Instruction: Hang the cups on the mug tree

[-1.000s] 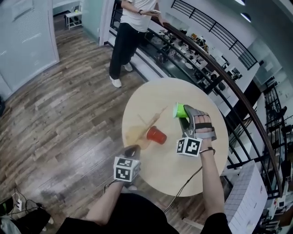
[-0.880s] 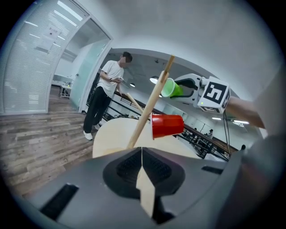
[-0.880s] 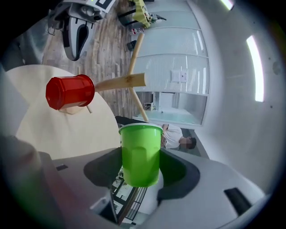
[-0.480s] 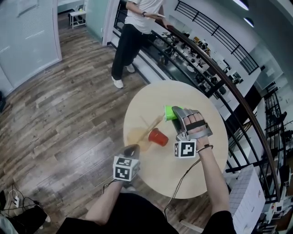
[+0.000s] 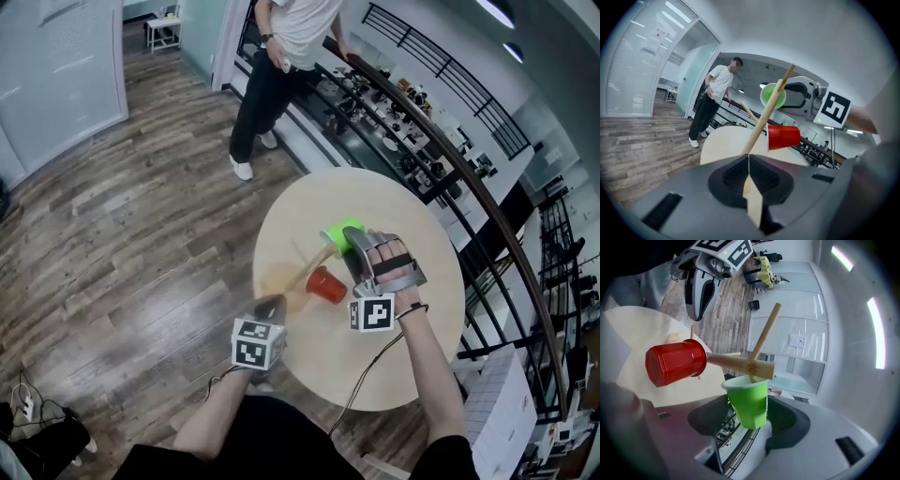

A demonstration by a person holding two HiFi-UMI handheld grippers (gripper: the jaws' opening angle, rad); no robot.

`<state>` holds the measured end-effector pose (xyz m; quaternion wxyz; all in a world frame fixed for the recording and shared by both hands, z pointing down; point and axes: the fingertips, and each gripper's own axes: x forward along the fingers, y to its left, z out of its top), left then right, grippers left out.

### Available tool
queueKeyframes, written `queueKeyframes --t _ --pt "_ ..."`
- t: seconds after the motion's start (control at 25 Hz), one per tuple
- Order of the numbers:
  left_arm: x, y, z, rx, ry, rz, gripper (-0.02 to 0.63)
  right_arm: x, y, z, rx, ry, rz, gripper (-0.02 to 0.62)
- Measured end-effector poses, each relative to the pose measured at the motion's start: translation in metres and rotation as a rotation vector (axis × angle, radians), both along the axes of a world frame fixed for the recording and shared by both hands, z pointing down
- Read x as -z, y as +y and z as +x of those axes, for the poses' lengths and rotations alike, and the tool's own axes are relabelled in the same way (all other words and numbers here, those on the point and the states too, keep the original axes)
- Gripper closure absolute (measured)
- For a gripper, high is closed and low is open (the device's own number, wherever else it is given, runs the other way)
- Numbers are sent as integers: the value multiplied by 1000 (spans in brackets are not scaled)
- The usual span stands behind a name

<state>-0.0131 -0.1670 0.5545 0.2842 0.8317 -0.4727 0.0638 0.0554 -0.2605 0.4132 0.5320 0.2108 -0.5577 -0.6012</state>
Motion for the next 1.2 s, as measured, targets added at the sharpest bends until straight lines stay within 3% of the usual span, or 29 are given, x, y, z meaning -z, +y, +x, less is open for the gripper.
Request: queueKeyframes --t 0.24,0.44,0.68,0.8,0.96,1.12,1.2 --pt "1 3 -5 -8 -3 -9 592 2 4 -10 4 -29 -15 308" --pt "10 5 2 -48 -37 38 592 7 17 -5 0 -75 -42 290" --pt "31 8 11 -82 -42 103 592 30 40 6 -41 -248 -51 287" --pt "50 5 13 -90 -41 144 592 50 52 11 -81 -434 -62 287" --pt "65 5 21 -104 -59 176 592 69 70 24 -161 -795 -125 295" --pt "68 5 24 -112 -71 187 592 66 89 30 -254 -1152 -216 368" --pt "70 5 26 -111 -75 191 592 58 102 31 -288 -1289 -287 436"
